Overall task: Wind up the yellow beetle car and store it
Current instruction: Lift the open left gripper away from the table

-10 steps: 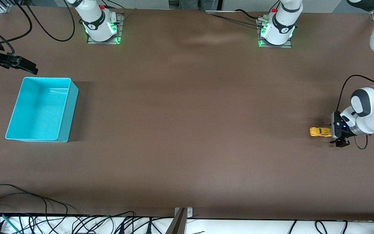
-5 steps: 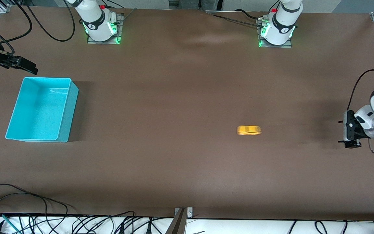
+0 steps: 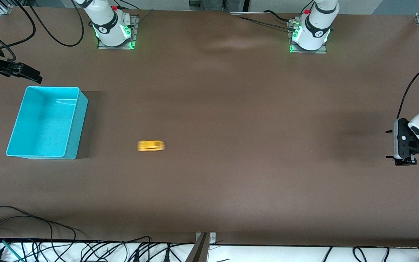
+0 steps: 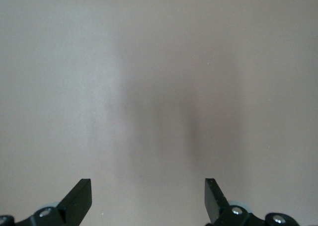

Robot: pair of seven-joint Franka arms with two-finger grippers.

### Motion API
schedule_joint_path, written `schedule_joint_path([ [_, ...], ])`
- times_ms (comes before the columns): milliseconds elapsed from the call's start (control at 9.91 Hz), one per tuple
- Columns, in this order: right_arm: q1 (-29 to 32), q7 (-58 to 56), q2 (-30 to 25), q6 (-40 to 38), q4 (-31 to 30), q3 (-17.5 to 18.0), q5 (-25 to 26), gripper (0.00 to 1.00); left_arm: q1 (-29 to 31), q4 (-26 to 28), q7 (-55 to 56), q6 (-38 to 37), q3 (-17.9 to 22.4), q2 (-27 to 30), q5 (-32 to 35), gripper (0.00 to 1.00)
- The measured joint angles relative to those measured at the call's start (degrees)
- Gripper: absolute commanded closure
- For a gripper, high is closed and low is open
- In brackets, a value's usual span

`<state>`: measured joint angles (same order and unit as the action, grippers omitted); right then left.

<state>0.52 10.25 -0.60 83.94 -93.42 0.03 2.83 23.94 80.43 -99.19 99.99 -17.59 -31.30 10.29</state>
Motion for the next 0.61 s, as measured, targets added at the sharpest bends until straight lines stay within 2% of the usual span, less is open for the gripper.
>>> schedule_joint_path([
  [606, 0.0, -2.8, 0.3, 0.0, 0.0, -0.1, 0.0, 0.0, -1.9, -0.2, 4.8, -1.4, 0.1, 0.0, 0.0, 0.0],
])
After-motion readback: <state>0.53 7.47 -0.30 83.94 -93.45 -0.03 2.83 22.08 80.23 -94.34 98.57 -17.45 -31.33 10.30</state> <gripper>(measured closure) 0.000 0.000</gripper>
